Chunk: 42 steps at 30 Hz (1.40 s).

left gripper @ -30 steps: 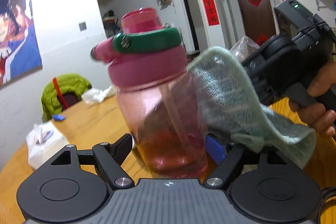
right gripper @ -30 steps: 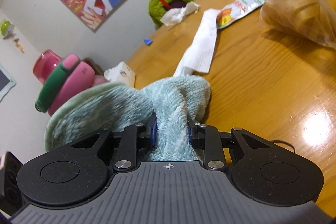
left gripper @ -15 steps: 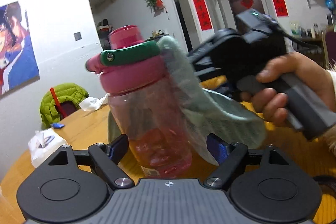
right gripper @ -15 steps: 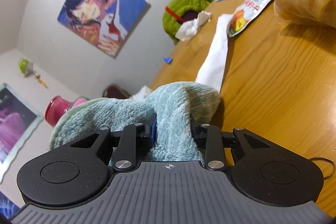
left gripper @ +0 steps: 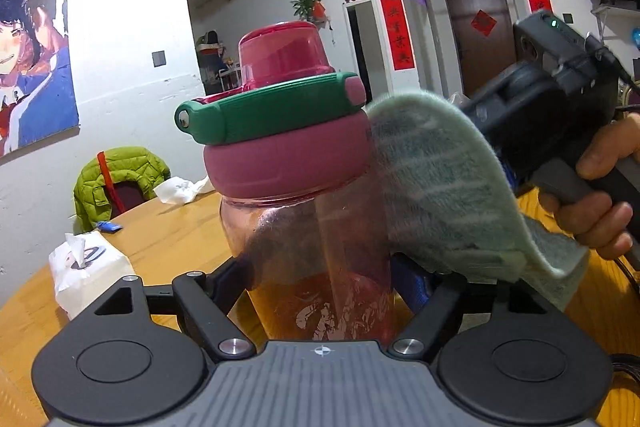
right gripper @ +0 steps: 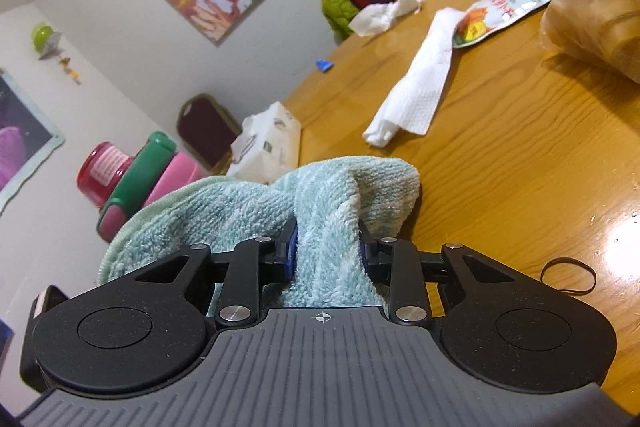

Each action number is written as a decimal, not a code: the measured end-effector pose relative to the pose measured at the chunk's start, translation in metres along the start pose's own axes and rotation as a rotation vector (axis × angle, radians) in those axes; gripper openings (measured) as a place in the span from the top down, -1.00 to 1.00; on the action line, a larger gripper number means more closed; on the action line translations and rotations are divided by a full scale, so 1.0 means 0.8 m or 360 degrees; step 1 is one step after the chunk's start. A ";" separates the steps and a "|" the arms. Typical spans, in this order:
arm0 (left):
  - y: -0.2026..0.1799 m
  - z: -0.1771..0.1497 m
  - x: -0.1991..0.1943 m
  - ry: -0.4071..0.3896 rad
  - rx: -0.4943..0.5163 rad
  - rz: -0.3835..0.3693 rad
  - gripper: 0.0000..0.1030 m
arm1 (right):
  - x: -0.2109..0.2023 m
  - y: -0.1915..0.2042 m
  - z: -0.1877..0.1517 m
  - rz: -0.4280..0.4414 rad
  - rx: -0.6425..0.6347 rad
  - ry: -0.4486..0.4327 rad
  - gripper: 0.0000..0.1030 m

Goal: Clean container

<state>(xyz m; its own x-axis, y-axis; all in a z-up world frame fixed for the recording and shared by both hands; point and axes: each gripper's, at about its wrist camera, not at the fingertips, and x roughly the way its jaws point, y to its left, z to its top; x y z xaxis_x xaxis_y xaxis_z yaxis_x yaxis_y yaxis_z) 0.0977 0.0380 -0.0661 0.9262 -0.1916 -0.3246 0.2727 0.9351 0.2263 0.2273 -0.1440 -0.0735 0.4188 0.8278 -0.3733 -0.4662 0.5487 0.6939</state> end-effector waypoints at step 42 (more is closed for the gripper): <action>0.004 0.010 -0.010 0.0149 0.0029 0.0024 -0.67 | -0.005 -0.015 0.010 -0.0167 0.0066 -0.0254 0.41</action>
<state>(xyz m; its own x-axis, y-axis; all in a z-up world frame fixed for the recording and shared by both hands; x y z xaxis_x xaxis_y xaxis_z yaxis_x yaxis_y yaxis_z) 0.0932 0.0404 -0.0549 0.9022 -0.1478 -0.4052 0.2642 0.9319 0.2484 0.2375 -0.1546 -0.0756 0.5830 0.7357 -0.3447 -0.3824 0.6228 0.6825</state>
